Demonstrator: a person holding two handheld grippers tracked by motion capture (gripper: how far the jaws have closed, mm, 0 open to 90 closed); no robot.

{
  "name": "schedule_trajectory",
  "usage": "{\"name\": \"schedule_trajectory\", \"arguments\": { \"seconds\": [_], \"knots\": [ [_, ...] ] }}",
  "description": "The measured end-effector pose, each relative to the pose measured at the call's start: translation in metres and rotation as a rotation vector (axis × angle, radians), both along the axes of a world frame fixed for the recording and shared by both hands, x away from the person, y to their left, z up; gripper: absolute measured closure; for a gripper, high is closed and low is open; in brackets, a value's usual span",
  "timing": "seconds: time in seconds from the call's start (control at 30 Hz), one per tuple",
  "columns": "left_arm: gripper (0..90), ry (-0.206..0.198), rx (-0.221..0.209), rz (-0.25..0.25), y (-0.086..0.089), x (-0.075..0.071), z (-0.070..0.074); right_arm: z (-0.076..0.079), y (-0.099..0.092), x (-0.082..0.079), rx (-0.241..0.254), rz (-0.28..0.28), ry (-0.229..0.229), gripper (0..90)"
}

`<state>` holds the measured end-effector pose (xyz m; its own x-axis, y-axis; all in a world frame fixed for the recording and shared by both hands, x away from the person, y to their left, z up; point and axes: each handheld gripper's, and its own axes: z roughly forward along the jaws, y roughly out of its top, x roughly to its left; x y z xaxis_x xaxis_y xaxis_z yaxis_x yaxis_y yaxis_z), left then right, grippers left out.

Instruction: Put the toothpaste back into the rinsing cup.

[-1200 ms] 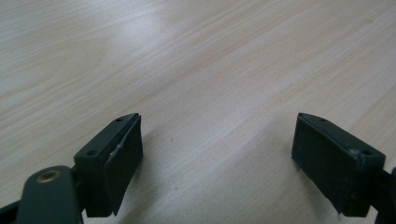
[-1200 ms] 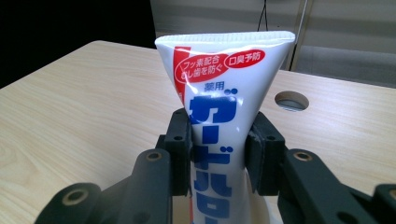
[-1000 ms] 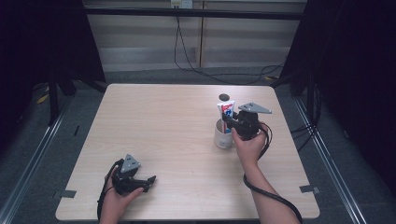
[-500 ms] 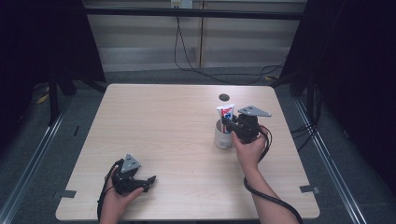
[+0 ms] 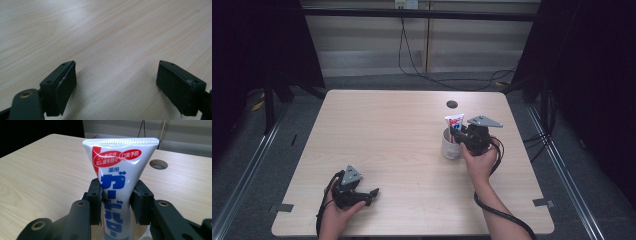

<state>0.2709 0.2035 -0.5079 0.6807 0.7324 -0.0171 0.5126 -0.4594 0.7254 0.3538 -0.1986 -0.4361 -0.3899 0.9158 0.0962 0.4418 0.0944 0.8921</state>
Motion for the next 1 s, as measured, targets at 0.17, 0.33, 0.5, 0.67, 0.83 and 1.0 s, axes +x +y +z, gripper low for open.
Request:
{"name": "schedule_trajectory", "arguments": {
  "seconds": [0.17, 0.33, 0.5, 0.67, 0.83, 1.0],
  "knots": [
    [16.3, 0.000, 0.000, 0.000, 0.0000, 0.0000, 0.0000, -0.0044, 0.0005, -0.0010, 0.001, -0.001, 0.009, 63.0],
    [16.3, 0.000, 0.000, 0.000, 0.0000, 0.0000, 0.0000, -0.0036, 0.0007, -0.0011, -0.005, -0.001, 0.011, 62.8],
    [16.4, 0.000, 0.000, 0.000, 0.0000, 0.0000, 0.0000, -0.0040, 0.0006, -0.0021, -0.006, 0.001, 0.008, 62.6],
    [16.3, 0.000, 0.000, 0.000, 0.0000, 0.0000, 0.0000, -0.0046, 0.0004, -0.0039, -0.006, 0.000, 0.004, 62.5],
    [16.4, 0.000, 0.000, 0.000, 0.0000, 0.0000, -0.0001, -0.0041, 0.0006, -0.0055, -0.012, 0.005, 0.011, 62.3],
    [16.4, 0.000, 0.001, 0.000, 0.0000, 0.0000, 0.0000, -0.0034, 0.0021, -0.0063, -0.037, 0.010, 0.009, 61.9]
  ]
}}
